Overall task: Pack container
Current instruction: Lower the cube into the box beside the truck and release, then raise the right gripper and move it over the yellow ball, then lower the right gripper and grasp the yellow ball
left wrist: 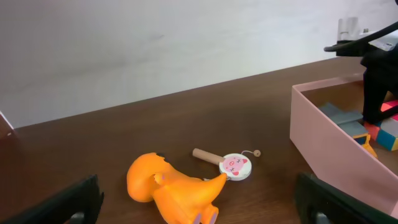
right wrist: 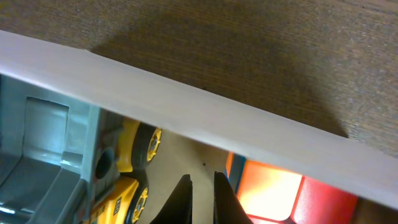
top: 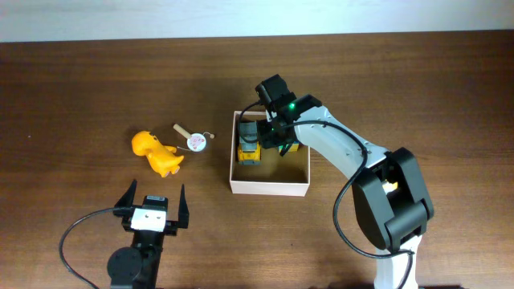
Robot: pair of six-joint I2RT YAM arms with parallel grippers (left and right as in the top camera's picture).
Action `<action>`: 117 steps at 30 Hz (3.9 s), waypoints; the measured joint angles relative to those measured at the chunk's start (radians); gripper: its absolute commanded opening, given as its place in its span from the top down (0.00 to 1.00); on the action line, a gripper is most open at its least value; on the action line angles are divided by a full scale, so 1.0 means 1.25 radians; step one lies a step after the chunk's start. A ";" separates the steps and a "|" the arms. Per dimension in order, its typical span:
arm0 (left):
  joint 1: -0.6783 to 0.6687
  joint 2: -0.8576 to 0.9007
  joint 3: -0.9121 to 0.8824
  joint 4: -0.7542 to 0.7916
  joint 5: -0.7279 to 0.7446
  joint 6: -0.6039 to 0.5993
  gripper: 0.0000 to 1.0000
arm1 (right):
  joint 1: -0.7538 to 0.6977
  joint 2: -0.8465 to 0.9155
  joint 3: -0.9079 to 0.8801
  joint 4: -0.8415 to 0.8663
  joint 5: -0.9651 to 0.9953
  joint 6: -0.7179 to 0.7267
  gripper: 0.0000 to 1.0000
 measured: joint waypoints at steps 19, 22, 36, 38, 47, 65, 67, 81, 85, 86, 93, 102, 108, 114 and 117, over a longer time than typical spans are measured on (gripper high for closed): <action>0.000 0.000 0.000 0.000 0.000 0.000 0.01 | -0.044 0.000 0.000 0.023 0.006 -0.052 0.91; 0.000 0.000 0.000 0.000 0.000 0.000 0.01 | -0.044 0.000 0.002 0.006 0.002 -0.058 0.91; 0.000 0.000 0.000 0.000 0.000 0.000 0.01 | -0.044 -0.006 0.316 -0.355 -0.042 -0.065 0.38; 0.000 0.000 0.000 0.000 0.000 0.000 0.01 | -0.048 -0.014 0.356 -0.408 -0.036 -0.066 0.26; 0.000 0.000 0.000 0.000 0.000 0.000 0.01 | -0.199 -0.029 0.401 -0.583 -0.007 -0.070 0.17; 0.000 0.000 0.000 0.000 0.000 0.000 0.01 | -0.537 -0.280 0.392 -0.758 0.062 -0.074 0.12; 0.000 0.000 0.000 0.000 0.000 0.000 0.01 | -0.537 -0.286 0.351 -0.737 0.060 -0.074 0.11; 0.000 0.000 0.000 0.000 0.000 0.000 0.01 | -0.537 -0.328 -0.204 -0.388 -0.045 -0.116 0.12; 0.000 0.000 0.000 0.000 0.000 0.000 0.01 | -0.537 -0.333 -0.324 -0.284 -0.104 -0.140 0.12; 0.000 0.000 0.000 0.000 0.000 0.000 0.01 | -0.537 -0.335 -0.343 -0.263 -0.112 -0.142 0.12; 0.000 0.000 0.000 0.000 0.000 0.000 0.01 | -0.537 -0.340 -0.411 -0.180 -0.098 -0.146 0.16; 0.000 0.000 0.000 0.000 0.000 0.000 0.01 | -0.537 -0.342 -0.429 -0.133 -0.051 -0.147 0.18; 0.000 0.000 0.000 0.000 0.000 0.000 0.01 | -0.537 -0.341 -0.429 -0.106 -0.051 -0.147 0.19; 0.000 0.000 0.000 0.000 0.000 0.000 0.01 | -0.537 -0.341 -0.429 -0.103 -0.045 -0.148 0.19; 0.000 0.000 0.000 0.000 0.000 0.000 0.01 | -0.537 -0.341 -0.430 -0.101 -0.044 -0.147 0.19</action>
